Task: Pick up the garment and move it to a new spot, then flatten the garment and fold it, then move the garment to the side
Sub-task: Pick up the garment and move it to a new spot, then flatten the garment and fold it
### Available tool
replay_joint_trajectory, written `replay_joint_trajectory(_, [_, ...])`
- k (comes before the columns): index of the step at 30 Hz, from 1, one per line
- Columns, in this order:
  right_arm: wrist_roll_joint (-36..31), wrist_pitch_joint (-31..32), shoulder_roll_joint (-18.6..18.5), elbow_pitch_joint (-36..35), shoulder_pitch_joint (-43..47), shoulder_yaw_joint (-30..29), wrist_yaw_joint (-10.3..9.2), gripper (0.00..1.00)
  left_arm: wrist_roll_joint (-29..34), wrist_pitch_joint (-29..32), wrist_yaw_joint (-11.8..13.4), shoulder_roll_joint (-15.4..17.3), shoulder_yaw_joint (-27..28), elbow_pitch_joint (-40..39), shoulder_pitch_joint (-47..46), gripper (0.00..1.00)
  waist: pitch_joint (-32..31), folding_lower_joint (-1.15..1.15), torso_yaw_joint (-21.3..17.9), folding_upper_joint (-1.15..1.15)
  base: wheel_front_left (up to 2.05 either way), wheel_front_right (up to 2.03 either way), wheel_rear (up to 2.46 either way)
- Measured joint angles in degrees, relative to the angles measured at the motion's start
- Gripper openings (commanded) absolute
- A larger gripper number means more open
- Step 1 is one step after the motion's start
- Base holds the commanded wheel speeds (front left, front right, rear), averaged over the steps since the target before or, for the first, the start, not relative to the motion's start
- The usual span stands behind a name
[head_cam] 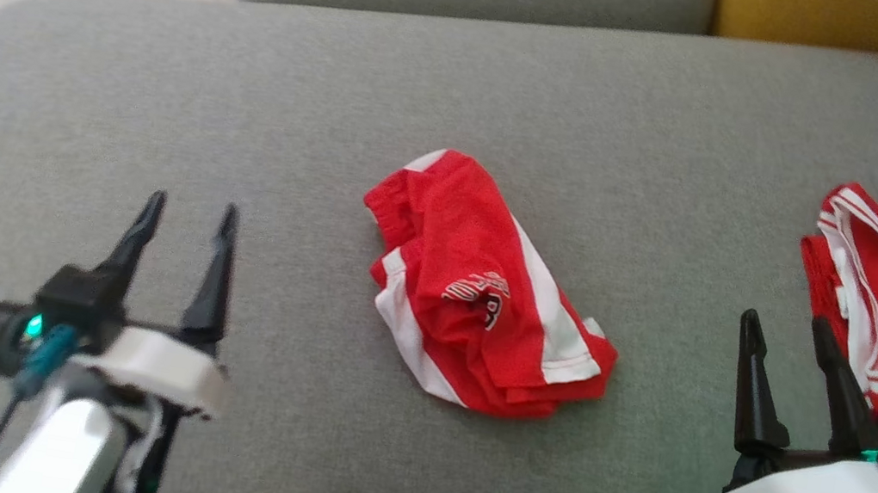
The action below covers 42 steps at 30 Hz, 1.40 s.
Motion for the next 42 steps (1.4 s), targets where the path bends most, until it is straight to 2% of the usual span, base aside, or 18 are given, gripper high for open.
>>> replay_joint_trajectory(5, [0.00, 0.62, 0.01, -0.01, 0.40, -0.07, 0.00, 1.00, -1.81, 0.00, -1.13, 2.33, 1.74, -1.27, 3.26, 1.00, -1.66, 0.00, 1.71, 0.00, 0.00, 0.00, 0.00])
replay_joint_trajectory(12, [-0.34, 1.75, 0.01, -0.03, 3.55, -0.30, 0.00, 1.00, -1.76, 0.03, -1.22, 3.41, 1.23, -2.89, 6.50, 1.00, -3.29, 0.00, 1.62, 0.00, 0.00, 0.00, 0.00])
replay_joint_trajectory(28, [-0.43, 3.03, 0.02, -0.56, 5.33, -0.23, 0.00, 1.00, -1.37, 0.09, 0.36, 3.90, 0.90, -3.96, 9.64, 1.00, -4.90, 0.00, 0.97, 0.00, 0.00, 0.00, 0.00])
replay_joint_trajectory(42, [-0.42, 3.12, 0.02, -0.58, 5.33, -0.13, 0.00, 1.00, -1.38, 0.09, 0.42, 3.92, 0.74, -3.96, 9.65, 1.00, -4.71, 0.00, 1.23, 0.00, 0.00, 0.00, 0.00])
